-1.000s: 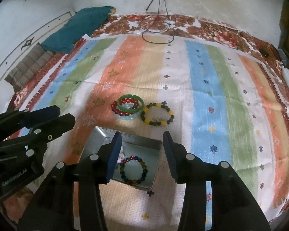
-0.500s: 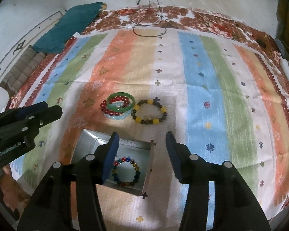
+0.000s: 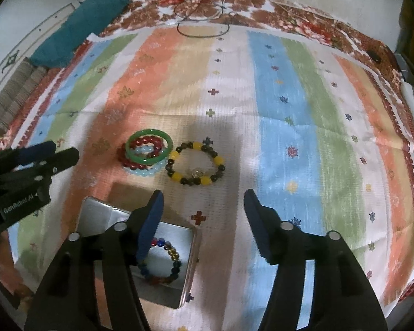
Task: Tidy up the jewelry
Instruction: 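Move both open tools back toward the remaining bracelets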
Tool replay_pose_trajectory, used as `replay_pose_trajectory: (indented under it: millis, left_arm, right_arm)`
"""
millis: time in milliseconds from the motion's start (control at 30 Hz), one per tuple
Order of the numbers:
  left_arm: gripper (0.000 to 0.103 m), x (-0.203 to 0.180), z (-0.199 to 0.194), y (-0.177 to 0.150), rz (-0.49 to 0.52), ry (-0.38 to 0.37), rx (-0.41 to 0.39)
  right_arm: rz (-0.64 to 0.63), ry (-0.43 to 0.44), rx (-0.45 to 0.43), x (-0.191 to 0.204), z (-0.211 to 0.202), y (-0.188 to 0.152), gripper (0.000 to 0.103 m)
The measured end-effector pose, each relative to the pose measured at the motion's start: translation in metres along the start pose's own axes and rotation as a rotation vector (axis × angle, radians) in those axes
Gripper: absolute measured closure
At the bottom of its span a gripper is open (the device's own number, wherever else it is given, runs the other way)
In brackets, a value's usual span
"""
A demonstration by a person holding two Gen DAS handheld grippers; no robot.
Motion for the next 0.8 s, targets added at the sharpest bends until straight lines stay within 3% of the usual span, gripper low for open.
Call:
replay_pose_trajectory:
  millis: [800]
  left_arm:
    - [0.049, -0.009, 0.059, 0.031, 0.048, 0.031, 0.087]
  right_arm:
    - [0.021, 0.055, 0.172, -0.003, 0.057, 0.016, 0.037]
Point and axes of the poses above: each gripper's, at about its wrist camera, not at the fingertips, and z roughly the way its jaws point, x to its left, y to its top, the point moved 2 cm from there along z, roughly the way its jaws point, and after that the axes turned 3 degrees about y, right-handed, at the moved point
